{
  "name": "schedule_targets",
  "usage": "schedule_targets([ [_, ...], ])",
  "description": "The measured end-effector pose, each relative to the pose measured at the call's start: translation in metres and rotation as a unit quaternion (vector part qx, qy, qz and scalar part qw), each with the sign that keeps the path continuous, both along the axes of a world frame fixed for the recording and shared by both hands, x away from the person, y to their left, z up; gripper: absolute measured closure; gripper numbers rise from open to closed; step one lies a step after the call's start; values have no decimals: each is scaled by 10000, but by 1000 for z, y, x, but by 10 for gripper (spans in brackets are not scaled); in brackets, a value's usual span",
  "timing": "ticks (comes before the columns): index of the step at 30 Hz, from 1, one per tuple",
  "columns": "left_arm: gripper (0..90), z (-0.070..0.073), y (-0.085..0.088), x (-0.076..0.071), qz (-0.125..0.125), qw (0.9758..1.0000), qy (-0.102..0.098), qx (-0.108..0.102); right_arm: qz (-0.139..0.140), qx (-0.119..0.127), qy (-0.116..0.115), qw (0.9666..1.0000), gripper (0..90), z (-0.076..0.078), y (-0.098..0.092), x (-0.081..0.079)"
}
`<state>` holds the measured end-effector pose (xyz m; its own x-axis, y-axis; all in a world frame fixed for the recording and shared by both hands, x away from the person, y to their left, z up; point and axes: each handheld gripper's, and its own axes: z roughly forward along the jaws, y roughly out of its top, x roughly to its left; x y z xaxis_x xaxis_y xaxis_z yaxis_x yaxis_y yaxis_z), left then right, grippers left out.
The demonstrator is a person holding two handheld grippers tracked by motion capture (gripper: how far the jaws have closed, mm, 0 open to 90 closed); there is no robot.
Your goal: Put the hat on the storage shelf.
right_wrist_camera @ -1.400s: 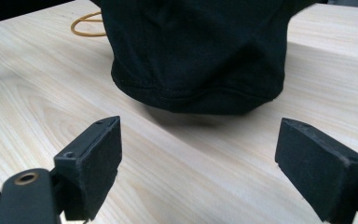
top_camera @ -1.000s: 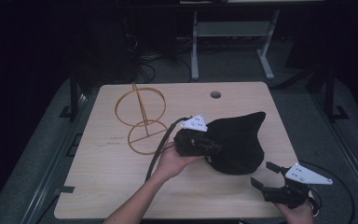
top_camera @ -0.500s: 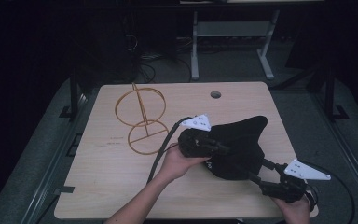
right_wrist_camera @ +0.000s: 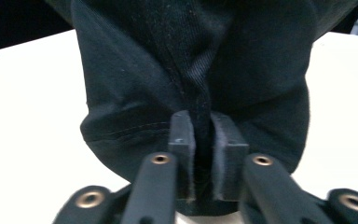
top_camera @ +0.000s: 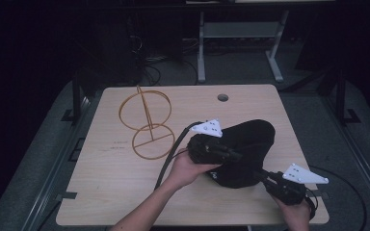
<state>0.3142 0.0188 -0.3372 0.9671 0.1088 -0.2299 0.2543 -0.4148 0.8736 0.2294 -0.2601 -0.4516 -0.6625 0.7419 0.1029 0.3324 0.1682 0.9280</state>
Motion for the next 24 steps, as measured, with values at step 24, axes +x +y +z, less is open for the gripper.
schedule_targets([
  [24, 530, 6, 20, -15, 592, 9912, -784, 883, 83, -125, -418, 9990, 860, 20, -3, -7],
])
